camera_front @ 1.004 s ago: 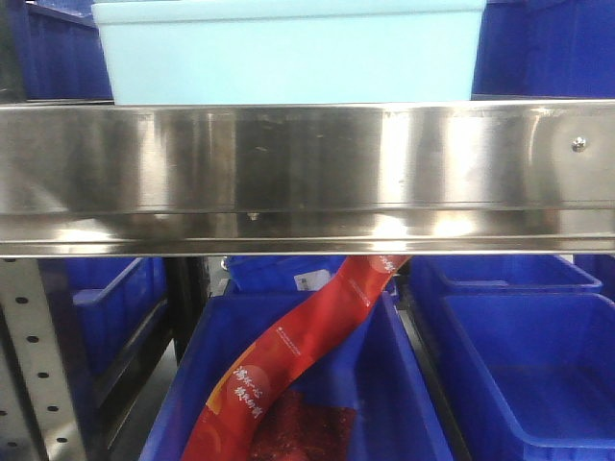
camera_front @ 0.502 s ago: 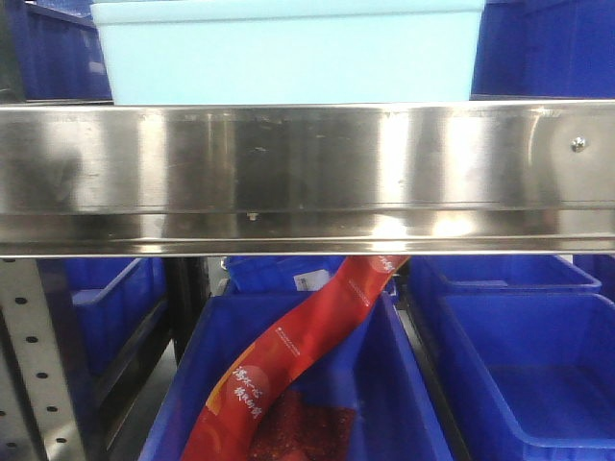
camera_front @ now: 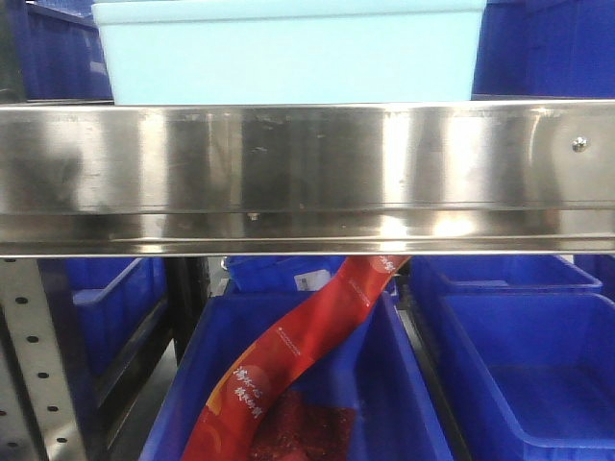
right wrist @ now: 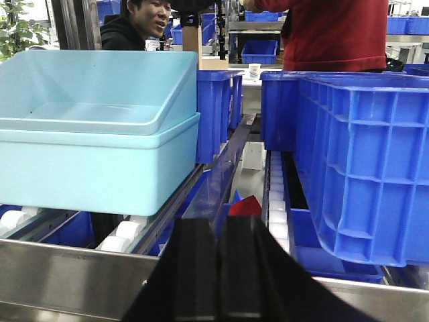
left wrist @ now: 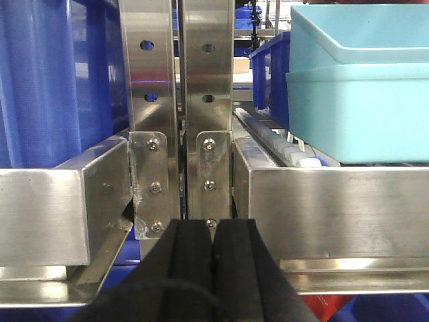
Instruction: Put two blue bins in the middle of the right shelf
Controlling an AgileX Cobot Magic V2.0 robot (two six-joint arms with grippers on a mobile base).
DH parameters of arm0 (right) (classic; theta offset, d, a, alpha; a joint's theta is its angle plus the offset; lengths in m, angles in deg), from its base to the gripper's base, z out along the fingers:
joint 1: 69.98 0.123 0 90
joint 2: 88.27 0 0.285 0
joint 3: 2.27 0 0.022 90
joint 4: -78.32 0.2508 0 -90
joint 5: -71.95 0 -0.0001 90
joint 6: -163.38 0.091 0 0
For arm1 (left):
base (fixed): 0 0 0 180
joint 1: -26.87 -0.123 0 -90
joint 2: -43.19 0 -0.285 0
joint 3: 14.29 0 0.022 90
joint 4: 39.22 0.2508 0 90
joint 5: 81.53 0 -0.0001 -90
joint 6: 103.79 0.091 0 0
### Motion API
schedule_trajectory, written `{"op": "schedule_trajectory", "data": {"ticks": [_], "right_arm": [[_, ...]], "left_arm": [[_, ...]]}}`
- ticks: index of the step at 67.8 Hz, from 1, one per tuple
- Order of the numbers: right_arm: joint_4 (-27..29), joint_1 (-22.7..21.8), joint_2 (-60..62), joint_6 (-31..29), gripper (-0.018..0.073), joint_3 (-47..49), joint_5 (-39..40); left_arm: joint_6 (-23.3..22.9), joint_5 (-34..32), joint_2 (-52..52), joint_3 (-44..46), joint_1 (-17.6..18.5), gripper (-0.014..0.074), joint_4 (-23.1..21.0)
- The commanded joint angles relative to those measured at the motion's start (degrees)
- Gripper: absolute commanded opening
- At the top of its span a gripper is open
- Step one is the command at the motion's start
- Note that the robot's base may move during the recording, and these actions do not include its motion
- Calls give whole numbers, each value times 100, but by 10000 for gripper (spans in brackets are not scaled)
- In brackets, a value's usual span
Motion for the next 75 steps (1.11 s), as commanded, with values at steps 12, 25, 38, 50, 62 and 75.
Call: {"op": "schedule_trajectory", "data": {"ticks": [12, 25, 38, 50, 62, 75], "right_arm": [[-71, -28, 31, -41, -162, -20, 125], [-41, -40, 31, -41, -162, -20, 125], [571, -762, 31, -683, -162, -353, 358], [980, -1452, 423, -864, -162, -1126, 903], [995, -1534, 971, -864, -162, -2055, 1377], [984, -1534, 971, -864, -162, -2268, 1481]], "left_arm": [[30, -125, 40, 14, -9, -111, -35], [30, -125, 40, 14, -9, -111, -35], [30, -125, 40, 14, -9, -111, -35], [30, -125, 40, 14, -9, -111, -35], [30, -125, 40, 14, -9, -111, -35], [30, -125, 40, 14, -9, -111, -35]]}}
